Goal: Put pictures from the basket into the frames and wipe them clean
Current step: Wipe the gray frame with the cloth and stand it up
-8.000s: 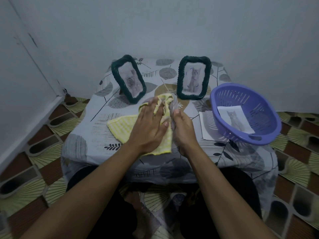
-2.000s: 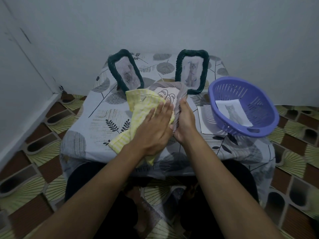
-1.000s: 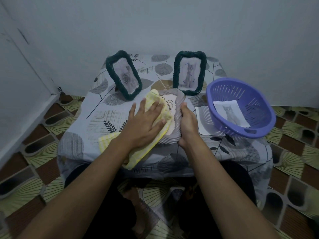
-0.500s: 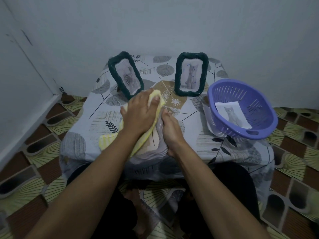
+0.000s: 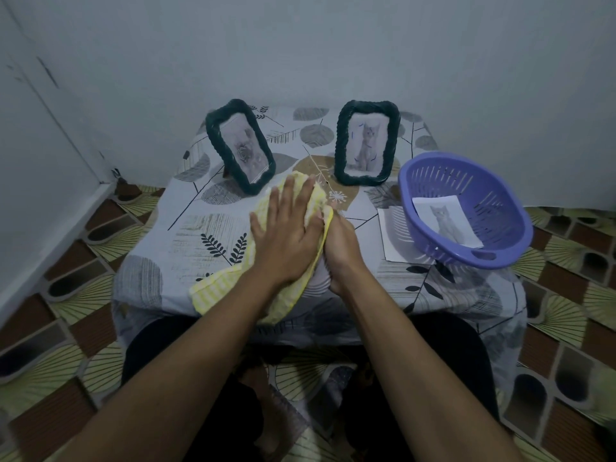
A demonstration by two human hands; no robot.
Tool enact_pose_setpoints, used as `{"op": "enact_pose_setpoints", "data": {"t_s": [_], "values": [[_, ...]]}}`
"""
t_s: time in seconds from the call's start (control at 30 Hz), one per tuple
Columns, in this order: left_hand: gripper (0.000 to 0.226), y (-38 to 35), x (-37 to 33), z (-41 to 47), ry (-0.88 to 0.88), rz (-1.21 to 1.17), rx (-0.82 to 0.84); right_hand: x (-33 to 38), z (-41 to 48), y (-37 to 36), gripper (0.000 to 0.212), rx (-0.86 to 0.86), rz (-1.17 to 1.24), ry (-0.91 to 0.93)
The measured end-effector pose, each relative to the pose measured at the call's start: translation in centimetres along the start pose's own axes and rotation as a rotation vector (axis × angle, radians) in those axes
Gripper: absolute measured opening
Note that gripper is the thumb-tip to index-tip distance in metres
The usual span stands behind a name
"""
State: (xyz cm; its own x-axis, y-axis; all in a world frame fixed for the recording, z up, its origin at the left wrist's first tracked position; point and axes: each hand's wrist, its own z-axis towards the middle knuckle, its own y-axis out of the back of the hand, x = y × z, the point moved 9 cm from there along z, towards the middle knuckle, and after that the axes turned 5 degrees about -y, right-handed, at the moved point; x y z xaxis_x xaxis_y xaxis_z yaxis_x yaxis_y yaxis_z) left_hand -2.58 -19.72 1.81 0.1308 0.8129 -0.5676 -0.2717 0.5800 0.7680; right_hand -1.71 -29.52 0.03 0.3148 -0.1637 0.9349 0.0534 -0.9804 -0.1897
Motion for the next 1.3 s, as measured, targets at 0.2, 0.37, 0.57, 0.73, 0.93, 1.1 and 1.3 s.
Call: {"op": "enact_pose_setpoints", "data": {"t_s": [0.2, 0.37, 0.57, 0.73, 0.93, 1.1, 1.3], "values": [[0.070, 2.2, 3.2, 3.0, 0.253, -0.093, -0.110, 0.8, -1.3, -0.8, 0.048, 0.053, -0.186, 0.186], [0.079, 2.1, 3.8, 3.2, 0.136, -0.123, -0.106, 1.0, -0.7, -0.9, 0.043, 0.077, -0.143, 0.230], [0.066, -0.2, 0.4, 0.8, -0.097, 0.027, 0.053, -0.1, 0.6, 0.3, 0.037, 0.003, -0.108, 0.148], [0.061, -0.1, -0.4, 0.0, -0.218, 0.097, 0.024, -0.6, 1.1, 0.5, 0.035, 0.038, -0.074, 0.114], [0.063, 1.4, 4.4, 1.6, 0.146, 0.032, -0.091, 1.0, -0.1, 1.2, 0.047, -0.018, -0.120, 0.203], [0.063, -1.1, 3.8, -0.4, 0.142, -0.036, 0.027, 2.2, 0.3, 2.5, 0.042, -0.099, 0.010, 0.221], [0.058, -3.8, -0.7, -3.3, -0.199, 0.097, 0.160, 1.4, 1.7, 4.0, 0.039, -0.210, 0.125, 0.163]]}}
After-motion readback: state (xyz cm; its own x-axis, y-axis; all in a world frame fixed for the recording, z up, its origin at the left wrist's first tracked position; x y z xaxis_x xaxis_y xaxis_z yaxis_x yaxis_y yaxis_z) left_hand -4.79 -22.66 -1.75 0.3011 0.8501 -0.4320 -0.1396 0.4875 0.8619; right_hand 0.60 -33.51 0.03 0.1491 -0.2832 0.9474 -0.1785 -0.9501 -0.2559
